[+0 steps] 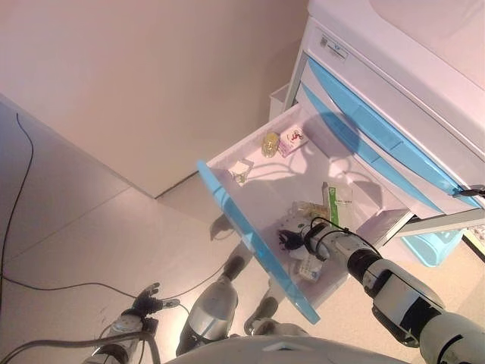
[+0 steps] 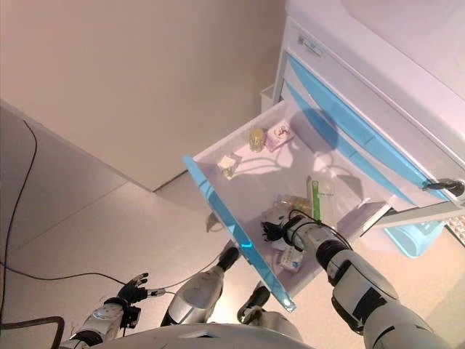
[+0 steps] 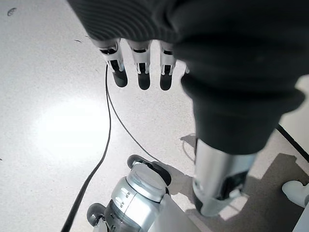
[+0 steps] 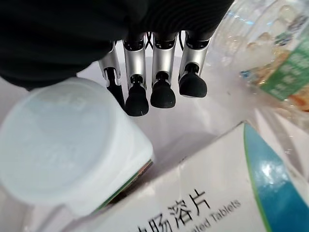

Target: Open the drawer and pick up the medicine

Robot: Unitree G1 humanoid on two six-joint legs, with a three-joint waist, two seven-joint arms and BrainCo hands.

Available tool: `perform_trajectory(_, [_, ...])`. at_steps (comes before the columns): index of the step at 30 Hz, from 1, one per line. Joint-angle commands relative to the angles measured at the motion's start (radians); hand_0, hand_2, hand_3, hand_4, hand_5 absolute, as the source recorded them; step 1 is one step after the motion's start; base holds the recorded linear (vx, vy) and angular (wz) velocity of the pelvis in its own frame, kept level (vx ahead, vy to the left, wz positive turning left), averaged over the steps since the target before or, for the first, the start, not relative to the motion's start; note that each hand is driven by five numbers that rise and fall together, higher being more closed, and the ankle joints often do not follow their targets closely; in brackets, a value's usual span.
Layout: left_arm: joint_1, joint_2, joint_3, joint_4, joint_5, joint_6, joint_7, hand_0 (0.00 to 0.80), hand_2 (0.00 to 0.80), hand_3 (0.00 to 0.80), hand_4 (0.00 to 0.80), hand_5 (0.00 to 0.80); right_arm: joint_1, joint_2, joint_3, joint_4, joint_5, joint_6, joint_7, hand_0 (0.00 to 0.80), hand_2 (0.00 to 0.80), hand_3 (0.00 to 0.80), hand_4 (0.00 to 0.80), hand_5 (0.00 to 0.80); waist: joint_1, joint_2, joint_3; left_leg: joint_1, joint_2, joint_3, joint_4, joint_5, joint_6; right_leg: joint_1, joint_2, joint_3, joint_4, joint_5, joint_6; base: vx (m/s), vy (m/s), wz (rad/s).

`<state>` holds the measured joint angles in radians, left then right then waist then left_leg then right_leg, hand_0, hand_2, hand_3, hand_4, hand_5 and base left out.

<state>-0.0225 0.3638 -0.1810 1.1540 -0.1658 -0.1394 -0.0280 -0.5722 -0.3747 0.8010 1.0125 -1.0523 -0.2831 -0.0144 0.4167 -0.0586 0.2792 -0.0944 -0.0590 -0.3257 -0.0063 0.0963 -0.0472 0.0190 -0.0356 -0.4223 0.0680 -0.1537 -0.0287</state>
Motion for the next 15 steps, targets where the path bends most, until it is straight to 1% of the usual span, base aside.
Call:
perform_trajectory(1, [0.021, -0.002, -0.006, 0.020, 0.015, -0.022, 0.008, 0.000, 0.000, 0.000, 0.000, 0.000, 0.035, -0.036, 0.035, -0.035, 0.004, 0.009, -0.034, 0.800, 0.800, 0.800, 0.800, 0.800, 0.000, -0.022, -0.023, 0.005, -0.074, -0.017, -0.027, -0.056, 0.049, -0.008, -0.040, 0.035, -0.016, 0.085, 0.068, 0.000, 0.000, 0.00])
perform_trajectory(3, [0.025, -0.001, -0.004, 0.022, 0.023, -0.014, 0.010, 0.000, 0.000, 0.000, 0.000, 0.000, 0.038, -0.040, 0.024, -0.044, 0.004, -0.002, -0.060, 0.800, 0.800, 0.800, 0.800, 0.800, -0.003, -0.028, -0.030, 0.011, -0.074, -0.016, -0.028, -0.059, 0.049, -0.004, -0.038, 0.039, -0.021, 0.088, 0.069, 0.000, 0.000, 0.00])
perform_trajectory(7, [0.029, 0.001, 0.007, 0.032, 0.034, 0.006, 0.010, 0.000, 0.000, 0.000, 0.000, 0.000, 0.039, -0.054, 0.010, -0.082, 0.022, -0.015, -0.067, 0.800, 0.800, 0.800, 0.800, 0.800, -0.013, -0.038, -0.050, 0.023, -0.073, -0.007, -0.027, -0.066, 0.050, 0.003, -0.037, 0.049, -0.026, 0.093, 0.073, 0.034, 0.003, -0.06])
perform_trajectory(8, [0.031, -0.002, 0.011, 0.034, 0.037, 0.009, 0.010, 0.000, 0.000, 0.000, 0.000, 0.000, 0.042, -0.058, 0.003, -0.094, 0.034, -0.015, -0.068, 0.649, 0.649, 0.649, 0.649, 0.649, -0.017, -0.039, -0.055, 0.027, -0.071, -0.002, -0.027, -0.067, 0.050, 0.006, -0.036, 0.053, -0.027, 0.093, 0.073, 0.048, 0.018, -0.09])
perform_trajectory(9, [0.032, -0.003, 0.011, 0.034, 0.038, 0.013, 0.011, 0.000, 0.000, 0.000, 0.000, 0.000, 0.043, -0.061, -0.005, -0.107, 0.054, -0.012, -0.062, 0.000, 0.000, 0.000, 0.000, 0.000, -0.021, -0.040, -0.061, 0.029, -0.070, 0.000, -0.028, -0.067, 0.050, 0.007, -0.035, 0.057, -0.029, 0.094, 0.074, 0.047, 0.021, -0.14])
perform_trajectory(14, [0.039, -0.013, 0.009, 0.025, 0.031, 0.011, 0.014, 0.000, 0.000, 0.000, 0.000, 0.000, 0.065, -0.069, -0.041, -0.169, 0.095, 0.004, -0.034, 0.000, 0.000, 0.000, 0.000, 0.000, -0.038, -0.036, -0.070, 0.035, -0.068, 0.014, -0.020, -0.074, 0.052, 0.010, -0.034, 0.072, -0.028, 0.096, 0.075, 0.012, 0.022, -0.10])
perform_trajectory(15, [0.037, -0.013, 0.009, 0.024, 0.030, 0.012, 0.014, 0.000, 0.000, 0.000, 0.000, 0.000, 0.067, -0.072, -0.045, -0.181, 0.100, 0.005, -0.030, 0.000, 0.000, 0.000, 0.000, 0.000, -0.044, -0.035, -0.073, 0.029, -0.069, 0.012, -0.017, -0.071, 0.054, 0.006, -0.036, 0.069, -0.030, 0.101, 0.077, -0.006, 0.017, -0.04])
